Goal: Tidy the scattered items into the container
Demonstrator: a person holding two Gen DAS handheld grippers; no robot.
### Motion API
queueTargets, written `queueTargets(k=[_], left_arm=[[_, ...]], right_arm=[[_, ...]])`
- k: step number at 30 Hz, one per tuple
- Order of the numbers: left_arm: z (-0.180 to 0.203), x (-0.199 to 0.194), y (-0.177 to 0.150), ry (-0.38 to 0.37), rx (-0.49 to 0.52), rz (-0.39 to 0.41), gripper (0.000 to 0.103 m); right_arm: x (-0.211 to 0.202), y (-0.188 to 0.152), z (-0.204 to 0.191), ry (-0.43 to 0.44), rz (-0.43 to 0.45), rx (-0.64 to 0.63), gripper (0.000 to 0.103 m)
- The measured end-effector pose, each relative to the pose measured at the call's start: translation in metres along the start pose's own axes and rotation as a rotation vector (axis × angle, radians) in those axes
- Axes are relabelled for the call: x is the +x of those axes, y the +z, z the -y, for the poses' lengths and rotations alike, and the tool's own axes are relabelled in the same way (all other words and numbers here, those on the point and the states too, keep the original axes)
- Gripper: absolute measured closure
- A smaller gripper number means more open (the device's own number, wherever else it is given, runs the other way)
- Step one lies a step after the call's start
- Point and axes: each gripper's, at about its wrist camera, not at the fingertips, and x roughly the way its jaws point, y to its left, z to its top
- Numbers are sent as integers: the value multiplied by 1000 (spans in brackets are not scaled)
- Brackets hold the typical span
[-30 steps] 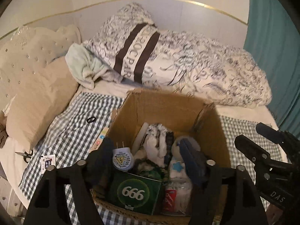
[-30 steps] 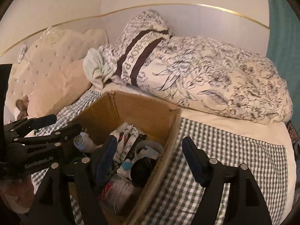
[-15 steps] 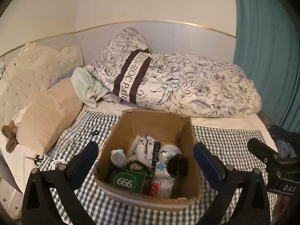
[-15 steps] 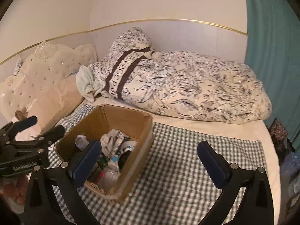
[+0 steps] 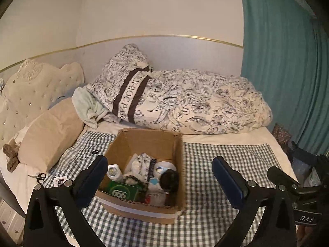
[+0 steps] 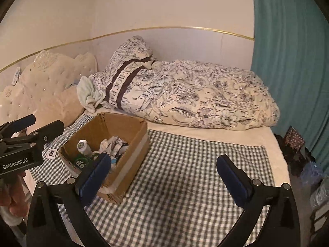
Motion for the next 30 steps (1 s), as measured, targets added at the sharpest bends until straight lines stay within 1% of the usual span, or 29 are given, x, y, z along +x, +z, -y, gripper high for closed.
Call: queueTargets(k=[6,12,23,30], left_arm=[[34,-14,-3,-31,32,15,0],[67,-20,-3,-60,62,18,0],[122,-10,-13,-108,104,-6,0],[141,-8,-16,-117,130,-11,0]], right_arm=[[-24,-10,31,-46,7,35,0],[-39,-21,70,-90,8,90,0],[-51,-38,130,-168,-12,133,0],[-51,-44,147,-183,-21,154,0]])
